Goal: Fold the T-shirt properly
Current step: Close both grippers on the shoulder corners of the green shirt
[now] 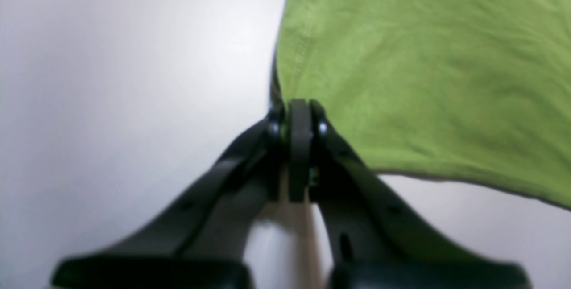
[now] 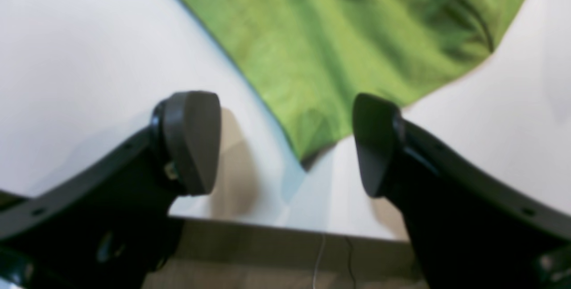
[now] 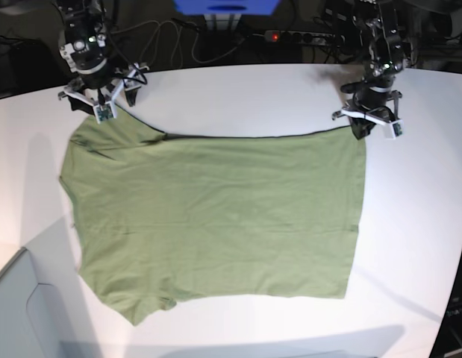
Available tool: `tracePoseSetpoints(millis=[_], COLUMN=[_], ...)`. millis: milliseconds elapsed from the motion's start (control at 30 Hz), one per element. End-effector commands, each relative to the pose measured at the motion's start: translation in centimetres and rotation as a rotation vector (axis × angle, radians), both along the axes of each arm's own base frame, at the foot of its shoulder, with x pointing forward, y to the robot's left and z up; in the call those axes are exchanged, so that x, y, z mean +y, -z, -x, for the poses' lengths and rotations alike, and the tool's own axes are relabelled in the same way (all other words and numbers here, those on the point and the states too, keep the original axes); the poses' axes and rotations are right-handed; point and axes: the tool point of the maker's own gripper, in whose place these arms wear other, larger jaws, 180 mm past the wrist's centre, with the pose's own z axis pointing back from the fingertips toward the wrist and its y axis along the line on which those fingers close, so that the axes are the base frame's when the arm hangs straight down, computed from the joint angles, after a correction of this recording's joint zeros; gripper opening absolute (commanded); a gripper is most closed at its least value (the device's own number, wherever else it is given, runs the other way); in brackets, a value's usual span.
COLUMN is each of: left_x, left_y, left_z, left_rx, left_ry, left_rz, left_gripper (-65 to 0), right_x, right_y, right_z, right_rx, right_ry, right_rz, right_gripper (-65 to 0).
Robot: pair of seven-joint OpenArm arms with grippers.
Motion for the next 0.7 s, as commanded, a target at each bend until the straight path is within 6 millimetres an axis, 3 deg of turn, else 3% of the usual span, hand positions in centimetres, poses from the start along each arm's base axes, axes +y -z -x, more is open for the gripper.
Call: tracePoseSetpoints(millis=[0, 200, 467, 667], left_x=[0.2, 0.2, 0.2, 0.3], left_y=[-0.2, -0.1, 0.0, 0.0], left_z=[0.1, 0.4, 0.6, 0.6], left_rx=[0.002, 0.01, 0.015, 0.015], left_ry=[0.003, 0.003, 0.004, 0.005], left_rz=[-0.007, -0.007, -0.007, -0.01], left_gripper=[-65.0, -65.0, -65.0, -65.0], right_x=[-0.6, -1.2, -1.7, -1.9], right_y=[0.2, 1.6, 1.8, 1.8], right_z=[0.1, 0.5, 1.0, 1.1], right_rx=[0.014, 0.051, 0.065, 0.069], right_ry=[-0.004, 0.007, -0.003, -0.003], right_rz=[0.023, 0.031, 0.048, 0.053], right_gripper=[-21.0, -22.9, -42.6, -41.0])
